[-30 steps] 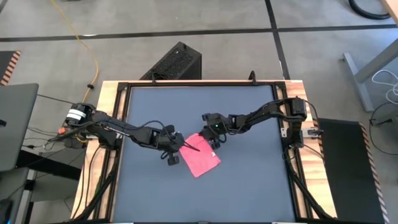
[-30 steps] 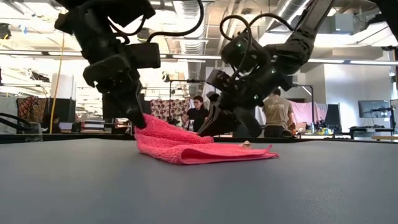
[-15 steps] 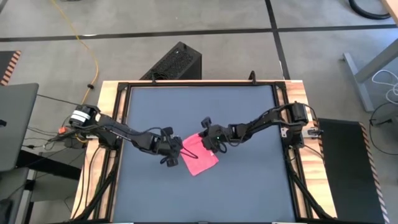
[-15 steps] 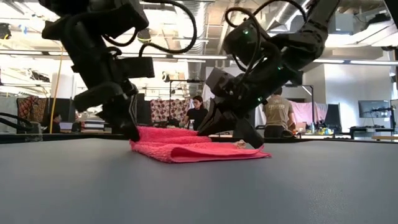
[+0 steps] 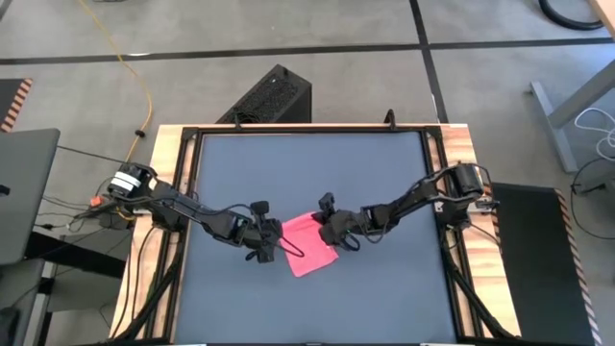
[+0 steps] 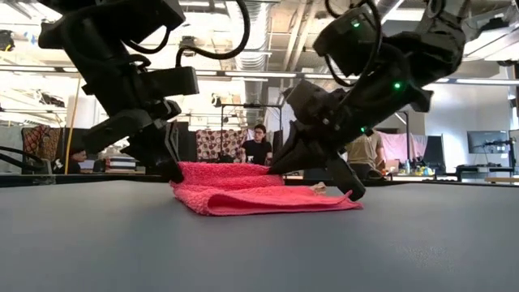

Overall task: Roll towel
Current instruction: Roll the light red towel

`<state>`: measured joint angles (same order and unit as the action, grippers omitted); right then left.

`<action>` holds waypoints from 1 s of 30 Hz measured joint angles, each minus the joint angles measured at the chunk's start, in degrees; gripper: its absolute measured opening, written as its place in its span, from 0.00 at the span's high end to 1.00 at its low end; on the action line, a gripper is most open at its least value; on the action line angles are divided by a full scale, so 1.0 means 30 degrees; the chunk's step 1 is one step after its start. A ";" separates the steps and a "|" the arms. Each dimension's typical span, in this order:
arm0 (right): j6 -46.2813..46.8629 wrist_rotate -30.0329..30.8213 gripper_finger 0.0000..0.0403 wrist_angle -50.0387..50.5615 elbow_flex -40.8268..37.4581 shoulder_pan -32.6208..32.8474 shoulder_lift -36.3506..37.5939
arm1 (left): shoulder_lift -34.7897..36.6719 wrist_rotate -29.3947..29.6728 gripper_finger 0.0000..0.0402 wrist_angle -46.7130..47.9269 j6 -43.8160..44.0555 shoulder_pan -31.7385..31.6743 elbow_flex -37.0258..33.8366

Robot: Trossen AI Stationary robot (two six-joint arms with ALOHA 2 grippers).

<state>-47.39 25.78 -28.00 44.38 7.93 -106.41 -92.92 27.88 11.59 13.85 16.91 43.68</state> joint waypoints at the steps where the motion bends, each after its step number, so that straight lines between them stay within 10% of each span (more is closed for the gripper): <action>1: 0.0102 0.0341 0.96 -0.0244 -0.0120 0.0202 0.0000 | 0.0006 -0.0154 1.00 -0.0010 -0.0038 0.0007 0.0000; 30: 0.2240 -0.1172 0.96 0.2852 -0.0262 0.2189 -0.0080 | 0.0136 -0.2995 0.88 -0.0354 -0.1747 0.0005 0.0019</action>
<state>-40.67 22.26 -19.45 43.59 14.50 -106.65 -92.52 18.90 10.53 8.61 16.92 43.74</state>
